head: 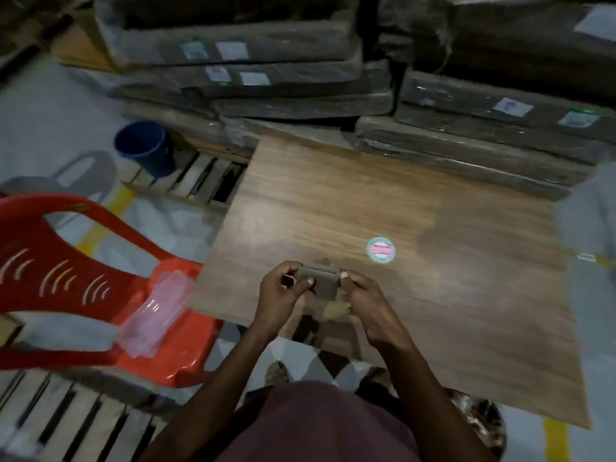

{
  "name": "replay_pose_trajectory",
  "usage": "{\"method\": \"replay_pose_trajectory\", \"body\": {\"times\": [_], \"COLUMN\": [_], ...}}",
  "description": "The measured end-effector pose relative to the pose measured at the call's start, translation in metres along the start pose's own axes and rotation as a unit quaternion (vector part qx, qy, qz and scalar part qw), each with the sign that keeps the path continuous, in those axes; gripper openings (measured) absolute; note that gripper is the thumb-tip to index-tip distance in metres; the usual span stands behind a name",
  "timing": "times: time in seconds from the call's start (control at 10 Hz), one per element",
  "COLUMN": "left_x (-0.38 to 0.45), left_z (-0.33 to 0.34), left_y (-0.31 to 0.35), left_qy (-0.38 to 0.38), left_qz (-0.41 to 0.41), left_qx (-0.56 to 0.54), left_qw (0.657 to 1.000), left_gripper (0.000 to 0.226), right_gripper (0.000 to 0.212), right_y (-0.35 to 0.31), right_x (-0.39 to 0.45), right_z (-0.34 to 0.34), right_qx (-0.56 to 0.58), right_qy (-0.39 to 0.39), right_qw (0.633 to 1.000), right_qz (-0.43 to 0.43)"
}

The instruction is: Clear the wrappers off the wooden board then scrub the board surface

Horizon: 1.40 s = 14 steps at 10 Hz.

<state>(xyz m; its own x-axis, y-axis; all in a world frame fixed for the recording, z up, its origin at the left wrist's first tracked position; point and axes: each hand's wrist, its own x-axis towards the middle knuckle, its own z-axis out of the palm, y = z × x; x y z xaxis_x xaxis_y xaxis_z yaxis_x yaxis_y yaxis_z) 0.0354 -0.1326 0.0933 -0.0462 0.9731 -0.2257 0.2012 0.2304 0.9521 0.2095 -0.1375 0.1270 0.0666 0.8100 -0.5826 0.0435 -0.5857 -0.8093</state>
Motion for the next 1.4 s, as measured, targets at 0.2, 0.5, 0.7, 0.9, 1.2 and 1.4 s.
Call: {"method": "replay_pose_trajectory", "body": {"times": [0.2,0.5,0.7,0.9,1.2,1.4], "left_x": [-0.005,-0.006,0.002,0.01,0.064,0.092], "left_z": [-0.088,-0.144,-0.199,-0.305,-0.369,-0.353], "left_y": [-0.025,-0.053,-0.093,-0.185,-0.367,-0.449], "left_qy": [0.084,0.217,0.317,0.308,0.383,0.351], "left_qz": [0.022,-0.186,-0.217,-0.242,-0.365,-0.382], "left_qx": [0.03,-0.312,-0.361,-0.231,-0.256,-0.232], "left_qw": [0.996,0.906,0.85,0.891,0.809,0.823], "left_gripper": [0.034,0.026,0.03,0.026,0.034,0.025], "right_gripper": [0.021,0.076,0.085,0.015,0.016,0.015], "right_y": [-0.016,-0.025,-0.02,0.023,0.126,0.195], "right_x": [0.009,0.066,0.088,0.141,0.218,0.261], "right_z": [0.089,0.201,0.298,0.41,0.54,0.577], "right_qx": [0.128,-0.017,-0.102,-0.289,-0.4,-0.481], "right_qy": [-0.071,-0.138,-0.239,-0.206,-0.193,-0.215], "right_qw": [0.986,0.99,0.965,0.935,0.894,0.846], "right_qz": [0.081,0.022,0.039,-0.012,0.061,0.086]}}
